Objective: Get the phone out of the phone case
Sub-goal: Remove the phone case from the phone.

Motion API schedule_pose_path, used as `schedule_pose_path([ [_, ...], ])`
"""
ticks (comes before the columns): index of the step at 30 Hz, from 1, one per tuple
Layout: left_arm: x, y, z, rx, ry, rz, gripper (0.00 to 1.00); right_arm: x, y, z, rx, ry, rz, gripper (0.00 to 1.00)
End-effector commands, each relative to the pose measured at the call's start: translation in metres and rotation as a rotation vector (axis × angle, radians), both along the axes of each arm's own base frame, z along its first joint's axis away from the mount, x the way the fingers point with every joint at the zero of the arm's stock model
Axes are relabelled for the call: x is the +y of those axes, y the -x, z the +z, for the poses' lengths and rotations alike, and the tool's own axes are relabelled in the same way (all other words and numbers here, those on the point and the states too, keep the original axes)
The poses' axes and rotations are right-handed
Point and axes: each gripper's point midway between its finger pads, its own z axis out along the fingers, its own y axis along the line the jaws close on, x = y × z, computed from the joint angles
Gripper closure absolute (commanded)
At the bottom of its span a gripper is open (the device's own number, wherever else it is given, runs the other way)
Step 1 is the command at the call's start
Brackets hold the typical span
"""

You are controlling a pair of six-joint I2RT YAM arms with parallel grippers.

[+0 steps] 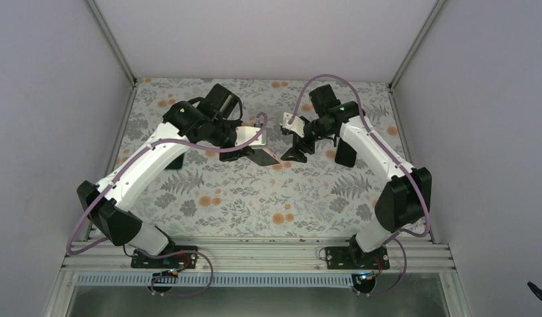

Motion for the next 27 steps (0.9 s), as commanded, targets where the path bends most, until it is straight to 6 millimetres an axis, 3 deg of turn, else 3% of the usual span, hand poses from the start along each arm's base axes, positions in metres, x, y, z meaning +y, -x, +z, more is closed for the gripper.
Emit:
schedule_pose_path([
  [1,-0.012,-0.014,0.037,-0.118,0.104,-0.002,0.98,0.009,0.022,-0.012,0.069,0.022,0.053,0.0],
  [20,-0.007,-0.011,0.043,-0.145,0.101,-0.009,0.98,0.011,0.044,-0.029,0.131,0.057,0.086,0.01],
  [27,-0.015,0.0,0.041,-0.076,0.121,-0.064,0.98,0.019,0.028,-0.027,0.078,0.045,0.052,0.01],
])
